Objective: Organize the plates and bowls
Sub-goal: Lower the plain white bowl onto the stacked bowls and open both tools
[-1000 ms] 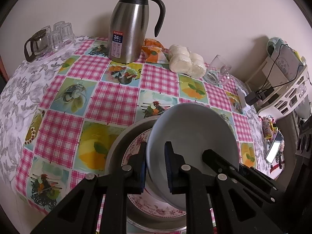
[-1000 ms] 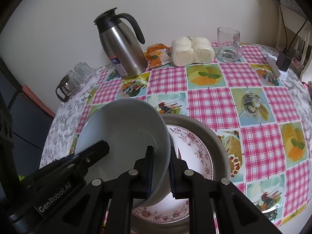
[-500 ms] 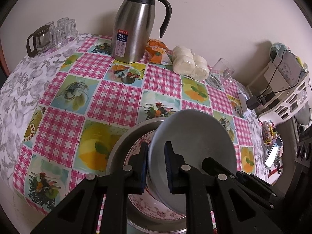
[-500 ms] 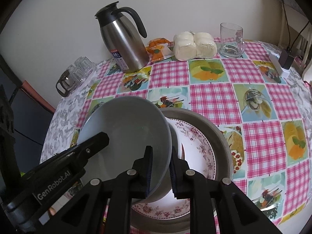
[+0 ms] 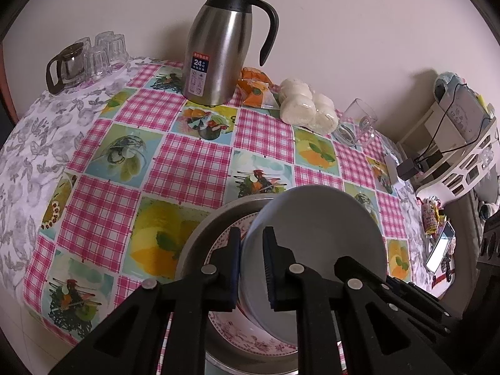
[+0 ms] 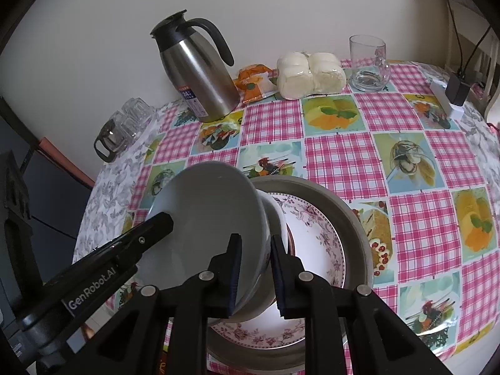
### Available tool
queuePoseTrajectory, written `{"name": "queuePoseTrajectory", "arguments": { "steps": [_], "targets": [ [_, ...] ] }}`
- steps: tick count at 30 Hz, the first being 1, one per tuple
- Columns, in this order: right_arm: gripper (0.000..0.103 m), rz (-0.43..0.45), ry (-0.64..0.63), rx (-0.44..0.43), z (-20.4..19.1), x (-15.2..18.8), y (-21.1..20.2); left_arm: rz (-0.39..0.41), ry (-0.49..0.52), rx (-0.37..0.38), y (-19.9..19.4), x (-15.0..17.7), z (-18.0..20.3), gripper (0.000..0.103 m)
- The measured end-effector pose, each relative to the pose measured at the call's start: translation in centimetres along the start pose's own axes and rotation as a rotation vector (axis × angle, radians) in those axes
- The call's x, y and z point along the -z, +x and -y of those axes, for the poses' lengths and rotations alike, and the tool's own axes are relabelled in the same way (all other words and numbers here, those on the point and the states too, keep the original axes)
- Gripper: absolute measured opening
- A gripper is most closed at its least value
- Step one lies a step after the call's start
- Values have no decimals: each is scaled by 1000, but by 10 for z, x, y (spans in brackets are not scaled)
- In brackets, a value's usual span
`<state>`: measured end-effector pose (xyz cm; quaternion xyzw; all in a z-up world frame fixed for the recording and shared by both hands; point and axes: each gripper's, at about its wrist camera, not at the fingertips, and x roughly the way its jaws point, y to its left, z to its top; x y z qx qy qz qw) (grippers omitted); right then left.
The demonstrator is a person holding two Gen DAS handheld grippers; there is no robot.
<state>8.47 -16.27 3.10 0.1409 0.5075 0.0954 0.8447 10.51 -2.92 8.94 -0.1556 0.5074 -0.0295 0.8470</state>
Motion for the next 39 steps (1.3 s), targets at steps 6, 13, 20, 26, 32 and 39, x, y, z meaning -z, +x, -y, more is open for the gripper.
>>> {"name": "queuePoseTrajectory", "arguments": {
  "steps": [6, 13, 20, 26, 32, 39],
  "targets": [
    [38, 23, 4, 14, 2, 0, -7, 8, 1, 2, 0, 0, 1, 10],
    [47, 64, -15, 0, -2, -2, -17, 10, -2, 7, -1, 0, 0, 10],
    [42, 101, 27, 54, 15, -5, -17, 11, -20, 14, -2, 0, 0, 10],
    [15, 99, 39, -6, 22, -6, -8, 19, -25, 23, -6, -1, 0, 12],
    [10, 83, 44, -31, 23, -5, 0, 22, -28, 27, -7, -1, 0, 18],
    [13, 75, 39, -24, 22, -5, -2, 38, -25, 19, -12, -1, 2, 40]
  ]
}}
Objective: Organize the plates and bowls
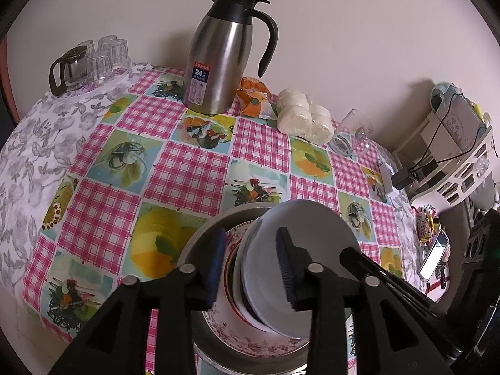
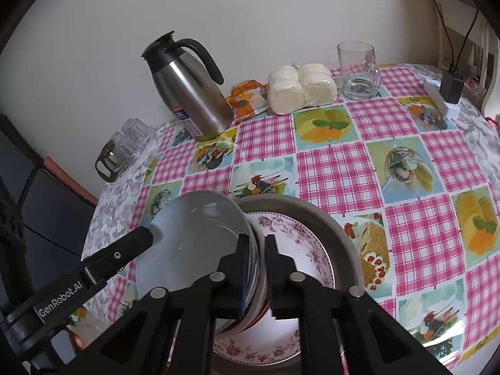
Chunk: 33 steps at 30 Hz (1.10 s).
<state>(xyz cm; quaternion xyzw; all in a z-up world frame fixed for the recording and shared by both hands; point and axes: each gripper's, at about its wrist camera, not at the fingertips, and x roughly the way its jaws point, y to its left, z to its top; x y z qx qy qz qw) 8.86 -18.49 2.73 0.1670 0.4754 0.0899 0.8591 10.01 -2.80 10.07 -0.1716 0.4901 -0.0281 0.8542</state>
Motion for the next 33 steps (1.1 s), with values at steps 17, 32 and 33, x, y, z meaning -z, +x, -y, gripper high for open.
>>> {"name": "queuePoseTrajectory", "arguments": {
  "steps": [17, 32, 33],
  "targets": [
    [78, 75, -57, 80, 1, 1, -18, 38, -1, -166, -6, 1, -14, 86],
    [103, 99, -67, 88, 5, 4, -21, 52, -29, -197, -5, 4, -21, 102],
    [103, 99, -68, 87, 5, 4, -21, 52, -28, -198, -5, 4, -21, 102]
  ]
}}
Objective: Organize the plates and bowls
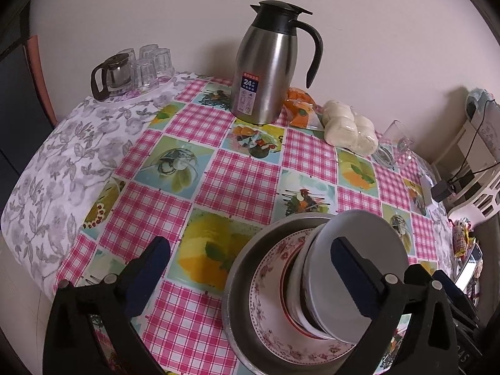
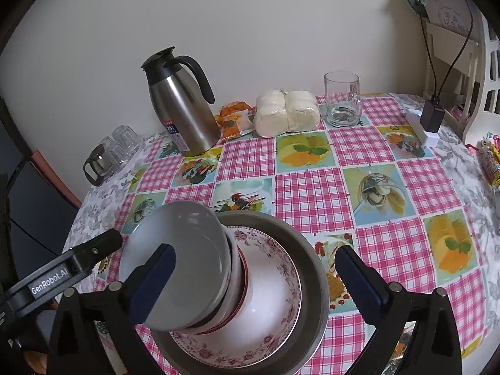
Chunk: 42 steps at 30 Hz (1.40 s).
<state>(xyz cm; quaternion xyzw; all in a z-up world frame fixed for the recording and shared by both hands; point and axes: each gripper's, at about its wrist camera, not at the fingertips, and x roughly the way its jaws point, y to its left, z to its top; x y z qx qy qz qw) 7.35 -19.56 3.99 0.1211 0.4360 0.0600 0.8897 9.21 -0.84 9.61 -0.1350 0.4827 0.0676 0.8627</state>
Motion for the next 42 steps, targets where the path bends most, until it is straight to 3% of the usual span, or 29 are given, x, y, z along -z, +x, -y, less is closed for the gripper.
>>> {"name": "queuePoseTrajectory", "arguments": {
  "steps": [12, 18, 25, 31, 42],
  "targets": [
    [103, 14, -7, 0, -1, 3, -5, 23, 35, -99, -7, 2, 4, 102],
    [103, 33, -3, -3, -1, 7, -12, 58, -3, -24, -17, 6, -3, 102],
    [103, 42, 2, -4, -1, 19, -19, 102, 18, 0, -29, 17, 0, 102],
    [103, 51, -9, -2, -2, 34, -24, 134, 55, -38, -38, 32, 2, 102],
    [103, 56, -19, 1, 3, 61, -33, 100, 45, -34, -37, 56, -9, 102]
  ]
}}
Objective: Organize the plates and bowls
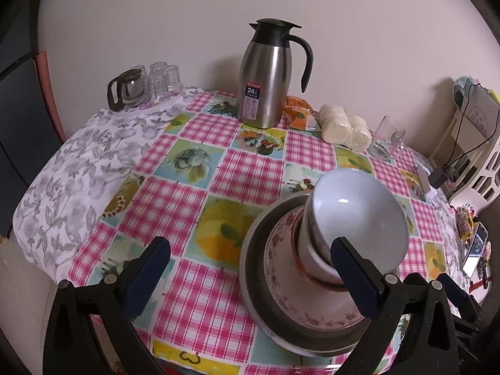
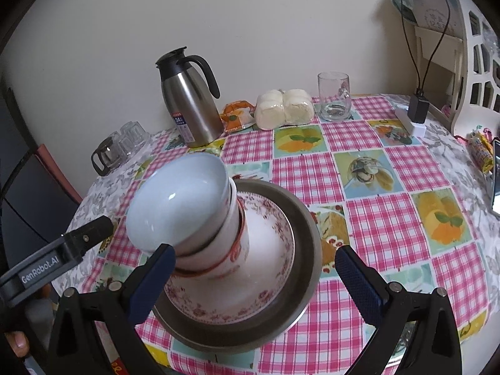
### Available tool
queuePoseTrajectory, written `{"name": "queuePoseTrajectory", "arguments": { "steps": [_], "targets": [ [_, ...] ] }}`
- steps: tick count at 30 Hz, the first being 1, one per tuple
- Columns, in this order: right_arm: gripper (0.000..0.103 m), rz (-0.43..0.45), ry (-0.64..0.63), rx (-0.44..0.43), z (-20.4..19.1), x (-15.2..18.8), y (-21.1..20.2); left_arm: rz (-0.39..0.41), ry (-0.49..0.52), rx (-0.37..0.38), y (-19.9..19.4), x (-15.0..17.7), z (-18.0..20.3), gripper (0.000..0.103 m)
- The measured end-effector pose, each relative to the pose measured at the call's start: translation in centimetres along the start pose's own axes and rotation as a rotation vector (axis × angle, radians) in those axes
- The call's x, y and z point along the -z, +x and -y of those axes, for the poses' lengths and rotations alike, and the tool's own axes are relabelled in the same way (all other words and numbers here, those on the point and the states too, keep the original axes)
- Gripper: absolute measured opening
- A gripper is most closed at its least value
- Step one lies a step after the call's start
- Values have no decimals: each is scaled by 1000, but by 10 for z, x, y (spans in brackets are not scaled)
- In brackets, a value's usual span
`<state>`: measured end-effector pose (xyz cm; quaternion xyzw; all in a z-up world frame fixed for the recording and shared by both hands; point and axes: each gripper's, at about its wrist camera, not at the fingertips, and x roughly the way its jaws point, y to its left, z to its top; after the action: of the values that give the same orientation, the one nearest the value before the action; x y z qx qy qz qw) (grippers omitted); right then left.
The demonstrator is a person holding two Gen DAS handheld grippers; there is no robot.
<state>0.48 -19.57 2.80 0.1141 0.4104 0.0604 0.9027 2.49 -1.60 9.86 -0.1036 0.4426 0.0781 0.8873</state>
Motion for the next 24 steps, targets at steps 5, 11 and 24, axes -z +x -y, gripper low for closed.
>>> {"name": "queuePoseTrajectory", "arguments": {
  "steps": [5, 11, 24],
  "targets": [
    [103, -18, 5, 22, 8, 10, 0, -32, 26, -31, 5, 12, 0, 102],
    [103, -61, -1, 52, 12, 24, 7, -84, 80, -66, 14, 30, 2, 102],
    [103, -131, -49, 100, 8, 51, 18, -193, 108, -84, 26, 61, -9, 102]
  ]
}}
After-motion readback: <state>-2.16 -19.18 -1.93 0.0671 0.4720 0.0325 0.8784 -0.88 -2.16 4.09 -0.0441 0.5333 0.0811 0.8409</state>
